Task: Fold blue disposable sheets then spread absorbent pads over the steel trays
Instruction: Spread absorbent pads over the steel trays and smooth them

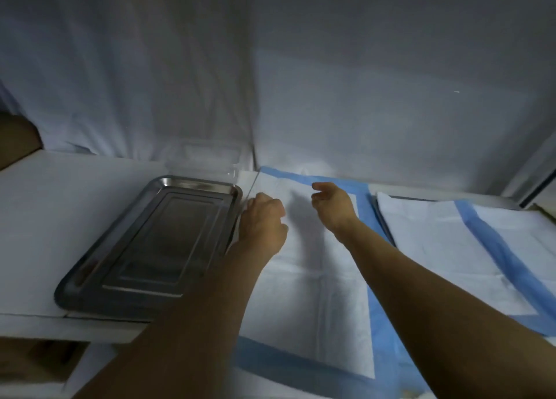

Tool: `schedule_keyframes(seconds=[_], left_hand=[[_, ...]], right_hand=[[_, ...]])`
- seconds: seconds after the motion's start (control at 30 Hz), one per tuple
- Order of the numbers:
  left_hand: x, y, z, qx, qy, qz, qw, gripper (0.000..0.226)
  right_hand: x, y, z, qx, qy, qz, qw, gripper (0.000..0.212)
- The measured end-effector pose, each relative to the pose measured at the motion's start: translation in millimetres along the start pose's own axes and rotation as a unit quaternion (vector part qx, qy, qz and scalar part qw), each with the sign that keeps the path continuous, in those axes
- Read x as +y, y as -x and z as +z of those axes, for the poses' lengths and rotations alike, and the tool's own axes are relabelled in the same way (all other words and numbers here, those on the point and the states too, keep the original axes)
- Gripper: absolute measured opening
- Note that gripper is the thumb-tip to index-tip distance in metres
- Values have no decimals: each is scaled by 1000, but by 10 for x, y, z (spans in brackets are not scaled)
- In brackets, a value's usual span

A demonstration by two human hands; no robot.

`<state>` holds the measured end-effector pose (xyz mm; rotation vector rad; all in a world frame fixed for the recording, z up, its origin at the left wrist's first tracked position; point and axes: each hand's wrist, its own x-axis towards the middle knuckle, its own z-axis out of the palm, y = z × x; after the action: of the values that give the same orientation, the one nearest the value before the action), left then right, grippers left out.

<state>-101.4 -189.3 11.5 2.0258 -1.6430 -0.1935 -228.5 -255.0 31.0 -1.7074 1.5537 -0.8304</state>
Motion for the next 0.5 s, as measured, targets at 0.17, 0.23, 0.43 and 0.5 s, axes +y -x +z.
schedule_keyframes(seconds=[0.17,0.23,0.43,0.5], left_hand=[[206,436,32,-79,37,-21,996,28],[254,628,62,-106,47,-22,993,29],[456,1257,15,-209,86,45,973,66],[508,1441,-2,-295,7,96,951,101]], right_hand=[[197,449,-355,-35,50,66,996,37],[278,633,-447,-56,85,82,991,39],[535,1199,-781,-7,29,137,990,35],[630,1349,-896,27,-37,172,984,31]])
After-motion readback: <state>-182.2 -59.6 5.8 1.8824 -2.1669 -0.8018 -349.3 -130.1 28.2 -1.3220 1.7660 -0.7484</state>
